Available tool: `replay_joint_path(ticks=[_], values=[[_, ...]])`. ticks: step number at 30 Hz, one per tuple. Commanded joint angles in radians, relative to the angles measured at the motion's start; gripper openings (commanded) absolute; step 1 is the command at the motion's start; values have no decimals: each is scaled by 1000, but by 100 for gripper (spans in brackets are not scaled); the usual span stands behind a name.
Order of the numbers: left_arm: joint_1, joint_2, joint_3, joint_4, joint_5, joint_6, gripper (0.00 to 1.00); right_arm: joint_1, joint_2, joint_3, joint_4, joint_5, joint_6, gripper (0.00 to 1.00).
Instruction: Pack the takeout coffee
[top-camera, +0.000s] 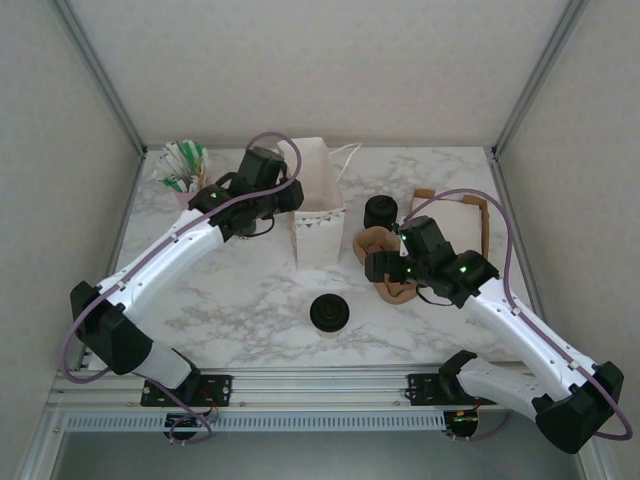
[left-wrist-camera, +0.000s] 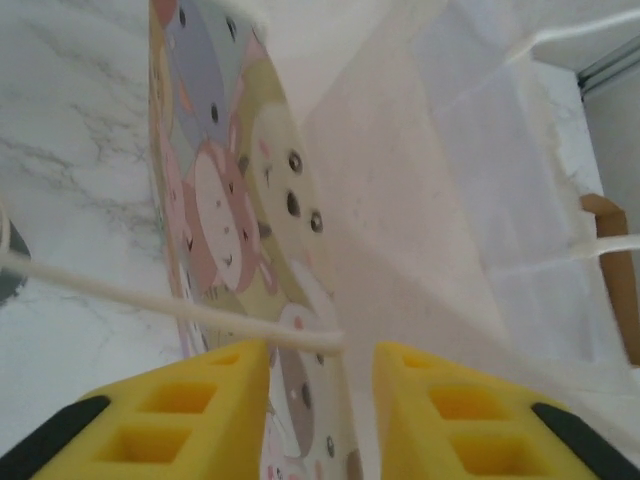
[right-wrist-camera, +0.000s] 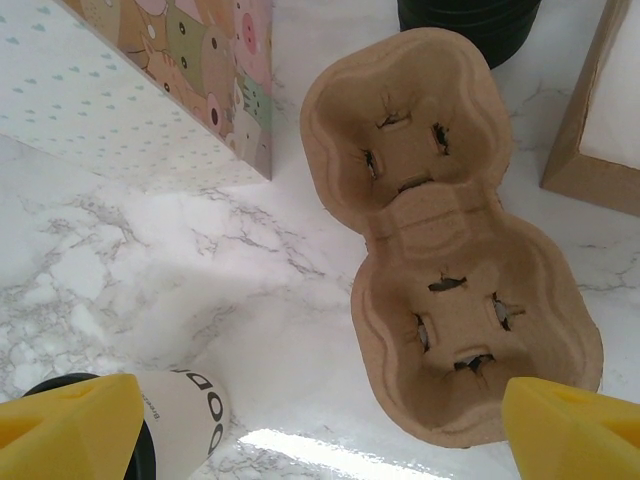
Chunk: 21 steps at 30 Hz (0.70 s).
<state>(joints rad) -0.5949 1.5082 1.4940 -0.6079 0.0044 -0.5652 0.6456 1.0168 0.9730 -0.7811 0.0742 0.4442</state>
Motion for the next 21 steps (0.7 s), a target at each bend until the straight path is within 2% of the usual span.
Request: replay_joint_path(ticks=[1,3,7,10,21], values=[[-21,-11,31,-58,-14,-29,22,-6,-20,-14,-21,-8,-7,93],[-26,-17,29,-60,-22,-39,15,-6,-22,-17,-19,-9,-10,92],[-38,-33,33,-74,-43,-59,14,-6,-23,-19,-18,-11,-13,92],[-48,-51,34,-89,-66,-78,6,-6,-28,-20,-20,-13,-13,92],[-81,-137,-36,-104,-171,-144,1,-6,-15,-19,-11,-30,-19,91]])
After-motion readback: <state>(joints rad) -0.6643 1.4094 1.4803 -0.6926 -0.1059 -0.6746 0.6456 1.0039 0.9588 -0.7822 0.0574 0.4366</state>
